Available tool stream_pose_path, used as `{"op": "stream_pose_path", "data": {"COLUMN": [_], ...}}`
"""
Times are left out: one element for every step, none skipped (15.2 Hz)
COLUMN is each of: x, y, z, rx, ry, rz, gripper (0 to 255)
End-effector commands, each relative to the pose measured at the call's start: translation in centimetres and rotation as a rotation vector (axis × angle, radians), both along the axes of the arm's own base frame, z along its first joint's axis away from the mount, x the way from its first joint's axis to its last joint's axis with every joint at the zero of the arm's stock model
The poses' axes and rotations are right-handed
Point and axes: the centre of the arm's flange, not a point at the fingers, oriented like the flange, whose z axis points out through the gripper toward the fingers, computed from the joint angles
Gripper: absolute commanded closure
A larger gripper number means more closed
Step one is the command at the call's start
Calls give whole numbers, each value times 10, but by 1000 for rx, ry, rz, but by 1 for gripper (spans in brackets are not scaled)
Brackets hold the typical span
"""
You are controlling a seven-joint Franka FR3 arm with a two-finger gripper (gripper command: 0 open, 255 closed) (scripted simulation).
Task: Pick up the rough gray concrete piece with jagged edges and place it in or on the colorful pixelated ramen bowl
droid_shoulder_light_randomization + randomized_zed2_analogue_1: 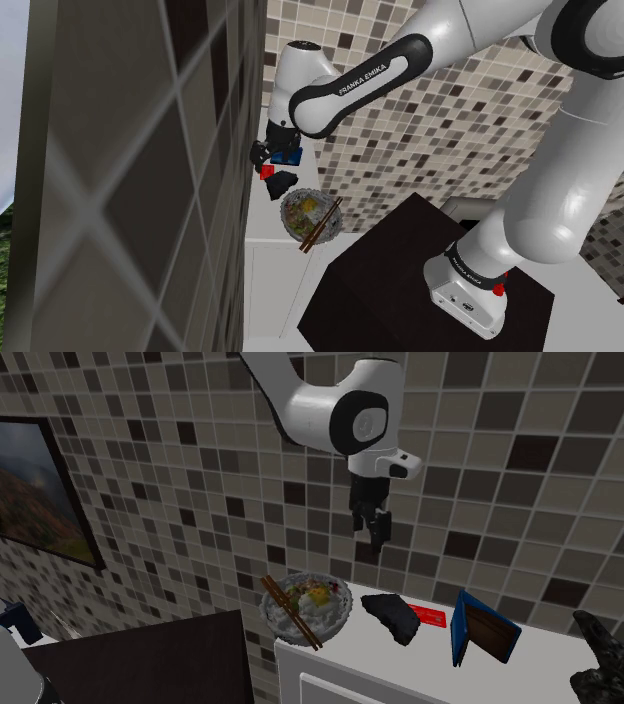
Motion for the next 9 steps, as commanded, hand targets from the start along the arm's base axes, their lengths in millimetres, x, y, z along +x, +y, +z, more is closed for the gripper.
{"op": "stream_pose_path", "data": {"x": [8, 8, 9, 9, 10, 10, 10, 10, 10], "y": [10, 10, 11, 11, 12, 12, 12, 12, 12], "z": [-30, -35, -40, -45, -50, -53, -53, -53, -53], "rx": [30, 30, 30, 30, 30, 30, 30, 30, 30], "ry": [-26, -26, -26, -26, -26, -26, -26, -26, -26], "rz": [-8, -8, -8, -8, -8, -8, -8, -8, -8], "gripper": [0, 0, 0, 0, 0, 0, 0, 0, 0]}}
